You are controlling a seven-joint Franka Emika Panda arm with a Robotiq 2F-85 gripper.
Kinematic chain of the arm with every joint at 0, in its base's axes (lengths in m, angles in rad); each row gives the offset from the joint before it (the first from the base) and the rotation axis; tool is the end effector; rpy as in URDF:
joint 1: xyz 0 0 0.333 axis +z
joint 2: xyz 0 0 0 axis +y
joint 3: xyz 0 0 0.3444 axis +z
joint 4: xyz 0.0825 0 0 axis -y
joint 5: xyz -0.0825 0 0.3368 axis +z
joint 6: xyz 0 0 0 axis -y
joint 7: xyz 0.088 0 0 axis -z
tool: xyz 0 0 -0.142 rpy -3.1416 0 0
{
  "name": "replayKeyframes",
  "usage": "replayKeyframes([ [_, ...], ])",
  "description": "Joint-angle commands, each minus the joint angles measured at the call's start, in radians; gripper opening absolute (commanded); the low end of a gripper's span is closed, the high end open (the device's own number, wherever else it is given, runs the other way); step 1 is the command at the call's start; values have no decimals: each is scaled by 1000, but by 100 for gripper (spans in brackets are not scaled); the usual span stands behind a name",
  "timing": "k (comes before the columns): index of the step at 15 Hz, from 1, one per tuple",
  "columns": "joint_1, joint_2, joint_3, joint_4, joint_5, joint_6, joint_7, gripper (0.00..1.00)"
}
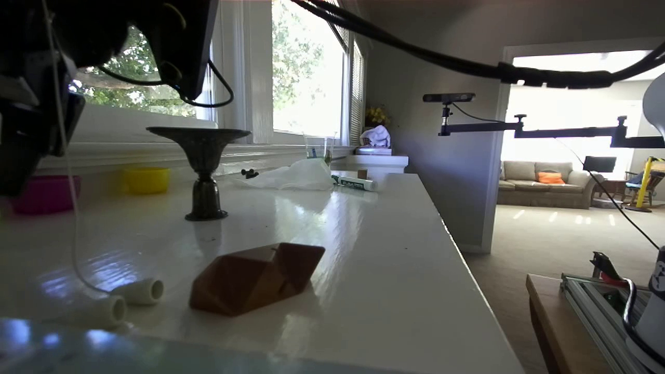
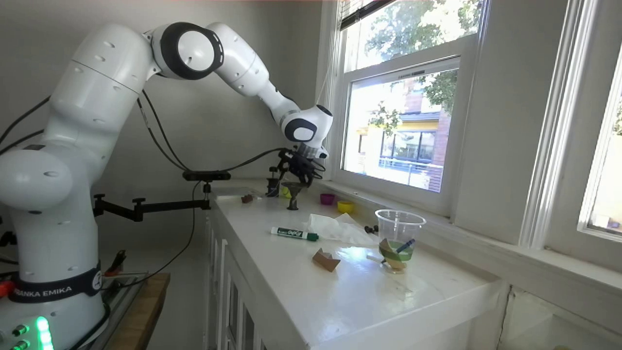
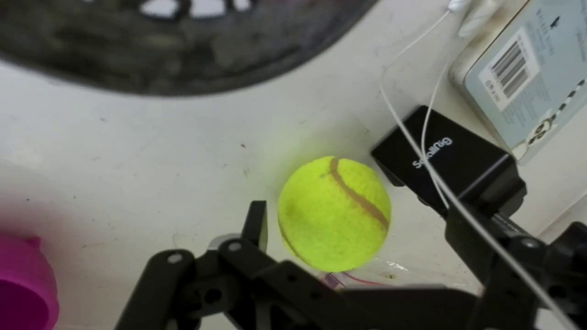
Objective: Put the tennis ball on the stand
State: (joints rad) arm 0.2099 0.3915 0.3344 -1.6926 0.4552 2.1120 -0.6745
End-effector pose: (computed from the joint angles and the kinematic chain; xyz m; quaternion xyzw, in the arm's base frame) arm 0.5397 0.3373 0.4098 -0.8569 -0.4467 -0.0358 0.2548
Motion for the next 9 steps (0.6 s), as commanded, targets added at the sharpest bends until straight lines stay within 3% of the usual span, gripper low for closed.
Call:
replayKeyframes([
  [1,25,38,11,52,-50,-7,22,100],
  [9,36,51,6,62,-68,-8,26,100],
])
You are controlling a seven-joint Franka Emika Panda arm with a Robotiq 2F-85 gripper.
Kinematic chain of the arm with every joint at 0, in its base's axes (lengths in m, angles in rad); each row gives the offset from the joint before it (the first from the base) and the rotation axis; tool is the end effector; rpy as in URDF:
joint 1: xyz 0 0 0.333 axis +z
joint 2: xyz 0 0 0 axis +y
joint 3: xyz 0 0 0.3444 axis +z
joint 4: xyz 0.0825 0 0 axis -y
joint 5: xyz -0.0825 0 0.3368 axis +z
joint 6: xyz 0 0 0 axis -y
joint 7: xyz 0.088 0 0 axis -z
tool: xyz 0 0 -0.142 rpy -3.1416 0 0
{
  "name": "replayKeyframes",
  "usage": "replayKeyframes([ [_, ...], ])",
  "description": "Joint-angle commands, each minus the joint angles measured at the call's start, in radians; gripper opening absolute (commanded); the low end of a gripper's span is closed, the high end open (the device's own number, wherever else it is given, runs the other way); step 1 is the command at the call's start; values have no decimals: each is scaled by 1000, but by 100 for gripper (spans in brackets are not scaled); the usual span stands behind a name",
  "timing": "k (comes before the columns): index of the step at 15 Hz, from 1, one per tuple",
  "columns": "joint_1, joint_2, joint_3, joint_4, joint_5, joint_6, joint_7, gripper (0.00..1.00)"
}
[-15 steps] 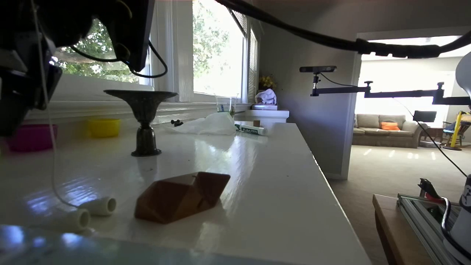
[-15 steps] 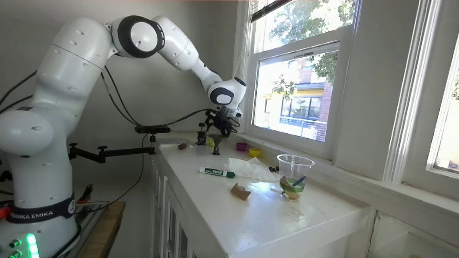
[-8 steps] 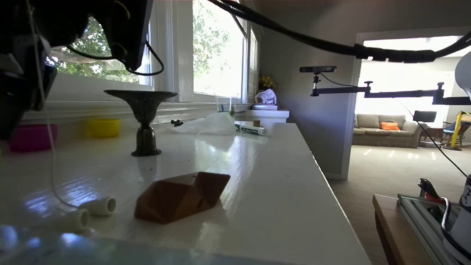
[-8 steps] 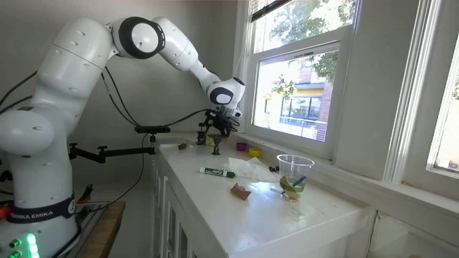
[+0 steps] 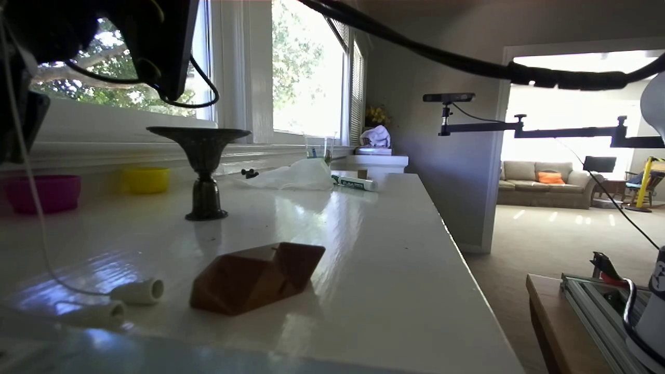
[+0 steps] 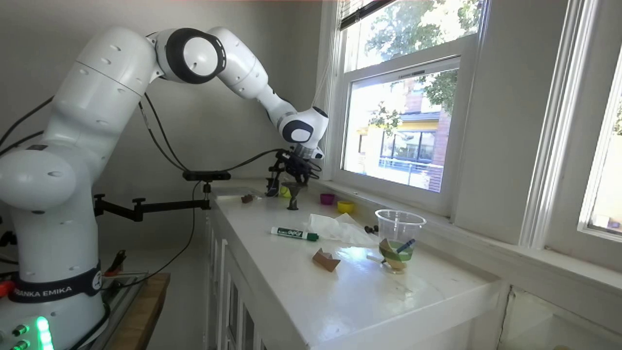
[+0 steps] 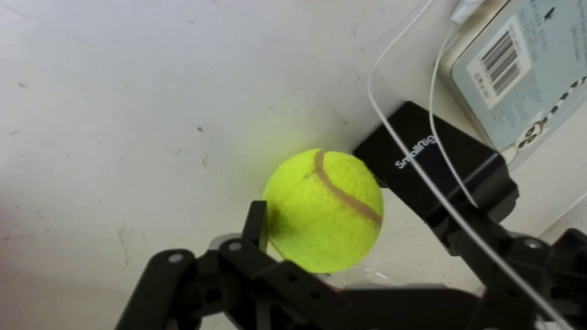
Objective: Put the tennis ball on the stand
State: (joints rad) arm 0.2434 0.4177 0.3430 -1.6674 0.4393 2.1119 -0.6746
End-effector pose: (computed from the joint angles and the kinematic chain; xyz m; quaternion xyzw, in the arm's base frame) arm 0.5330 0.3603 0.4050 -0.8466 -0.4666 -0.0311 0.2543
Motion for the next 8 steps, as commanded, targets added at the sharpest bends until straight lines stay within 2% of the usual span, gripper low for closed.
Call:
replayKeyframes([
  [1,2,23,-5,36,-58,-8,29,100],
  [8,-7,27,-22,36,-68,-7,42,100],
])
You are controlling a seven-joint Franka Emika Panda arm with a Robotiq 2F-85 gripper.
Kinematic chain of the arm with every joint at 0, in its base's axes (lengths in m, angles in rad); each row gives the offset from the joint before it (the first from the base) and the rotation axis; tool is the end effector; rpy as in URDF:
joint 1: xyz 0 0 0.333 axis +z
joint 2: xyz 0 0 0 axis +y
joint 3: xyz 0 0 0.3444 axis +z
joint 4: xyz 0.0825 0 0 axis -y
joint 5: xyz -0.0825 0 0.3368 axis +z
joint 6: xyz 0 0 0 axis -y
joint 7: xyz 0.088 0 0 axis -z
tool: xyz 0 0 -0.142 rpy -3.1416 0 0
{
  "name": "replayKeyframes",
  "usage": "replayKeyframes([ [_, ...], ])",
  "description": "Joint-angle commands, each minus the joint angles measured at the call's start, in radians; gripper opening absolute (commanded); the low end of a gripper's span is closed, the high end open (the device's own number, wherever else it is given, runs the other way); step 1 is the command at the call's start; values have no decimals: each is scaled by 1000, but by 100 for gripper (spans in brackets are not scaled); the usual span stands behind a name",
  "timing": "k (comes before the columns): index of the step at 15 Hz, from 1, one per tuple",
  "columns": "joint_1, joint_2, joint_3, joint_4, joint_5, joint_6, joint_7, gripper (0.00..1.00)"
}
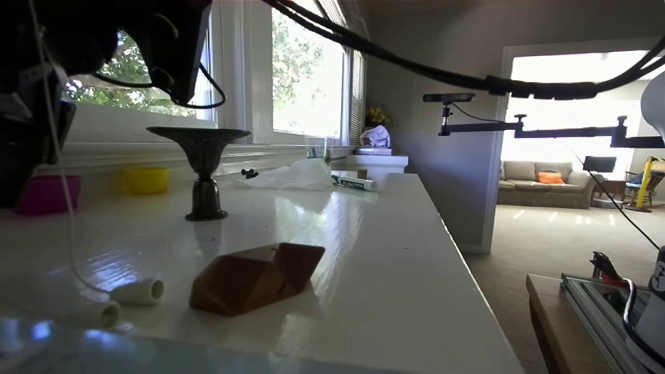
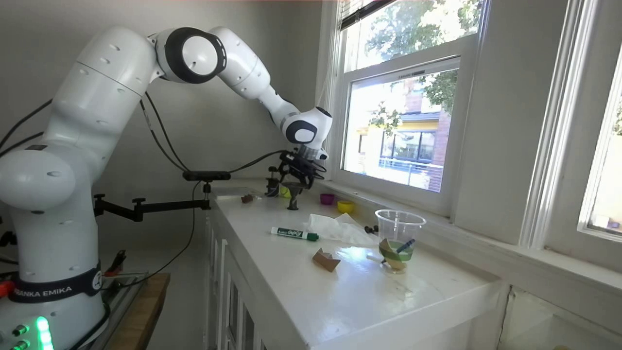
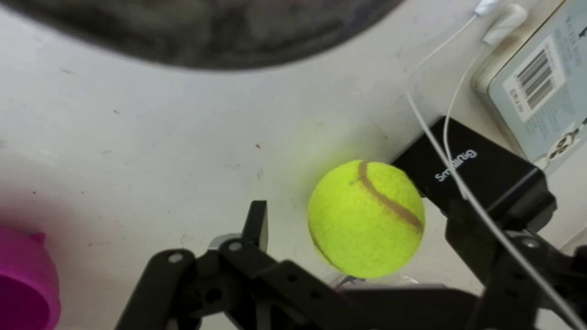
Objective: Put the tennis ball on the stand
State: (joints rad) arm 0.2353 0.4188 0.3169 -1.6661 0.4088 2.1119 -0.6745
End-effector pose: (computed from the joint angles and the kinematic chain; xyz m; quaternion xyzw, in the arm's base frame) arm 0.5450 0.3420 0.4015 -0.8543 -0.4617 -0.0335 0.2363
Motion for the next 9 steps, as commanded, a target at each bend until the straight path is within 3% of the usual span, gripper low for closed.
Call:
replayKeyframes([
  [1,-13,5,16,4,-9,0,7,100],
  [9,-13,12,16,5,-10,0,9,100],
])
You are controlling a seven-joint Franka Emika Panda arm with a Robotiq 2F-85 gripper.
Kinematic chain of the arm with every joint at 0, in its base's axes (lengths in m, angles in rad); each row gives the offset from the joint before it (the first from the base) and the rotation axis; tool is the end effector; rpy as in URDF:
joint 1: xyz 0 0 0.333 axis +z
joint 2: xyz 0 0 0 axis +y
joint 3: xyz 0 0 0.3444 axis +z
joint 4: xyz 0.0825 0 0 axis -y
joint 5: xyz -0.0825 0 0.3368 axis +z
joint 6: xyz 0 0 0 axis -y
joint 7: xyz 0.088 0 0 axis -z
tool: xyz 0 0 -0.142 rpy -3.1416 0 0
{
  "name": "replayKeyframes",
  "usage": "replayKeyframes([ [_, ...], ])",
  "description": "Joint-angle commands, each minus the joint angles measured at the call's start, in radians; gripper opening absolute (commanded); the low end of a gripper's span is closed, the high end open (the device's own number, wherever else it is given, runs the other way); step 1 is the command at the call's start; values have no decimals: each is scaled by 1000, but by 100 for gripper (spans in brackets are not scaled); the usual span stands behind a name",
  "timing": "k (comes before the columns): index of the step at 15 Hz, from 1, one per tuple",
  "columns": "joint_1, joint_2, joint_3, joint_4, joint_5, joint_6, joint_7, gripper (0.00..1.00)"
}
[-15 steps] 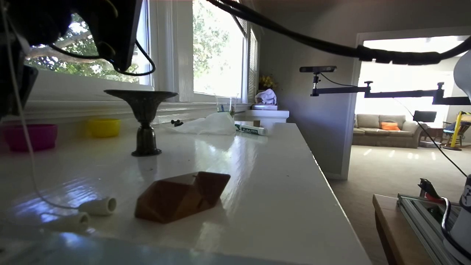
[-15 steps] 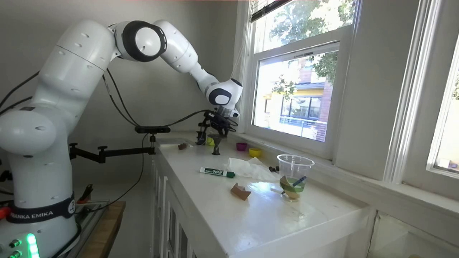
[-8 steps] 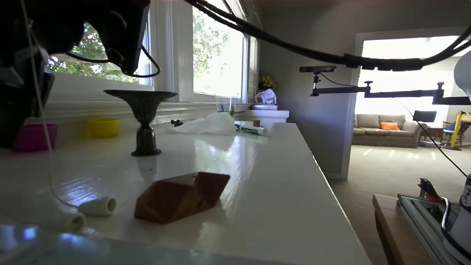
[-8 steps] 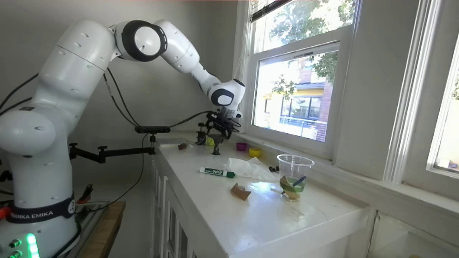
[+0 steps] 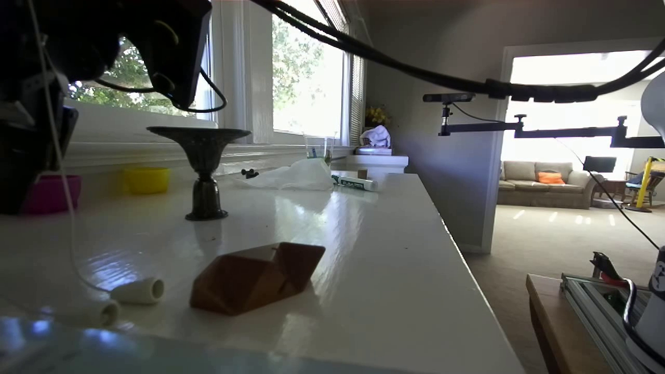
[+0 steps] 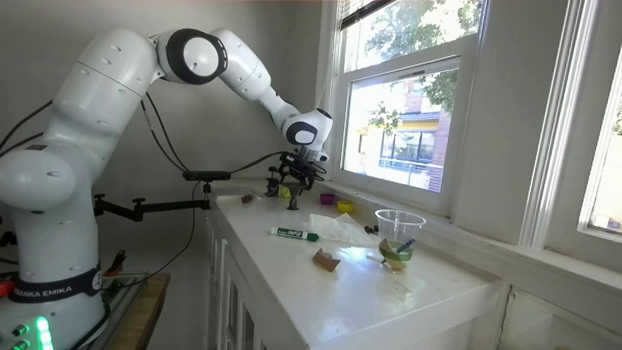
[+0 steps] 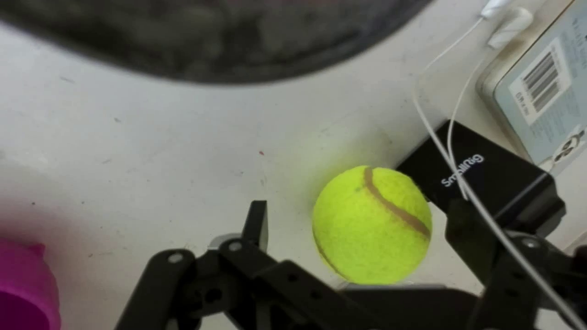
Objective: Put the tennis ball on the stand
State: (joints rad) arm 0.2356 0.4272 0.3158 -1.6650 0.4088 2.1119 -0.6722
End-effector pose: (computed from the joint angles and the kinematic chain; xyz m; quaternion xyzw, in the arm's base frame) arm 0.5460 0.3418 0.3968 -0.8554 -0.4595 -0.0299 0.2372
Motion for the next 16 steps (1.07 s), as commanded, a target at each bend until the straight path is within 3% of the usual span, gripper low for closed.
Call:
replayKeyframes([
  [1,-13,4,17,4,-10,0,7,100],
  [16,-5,13,38,21,-12,-15,2,100],
])
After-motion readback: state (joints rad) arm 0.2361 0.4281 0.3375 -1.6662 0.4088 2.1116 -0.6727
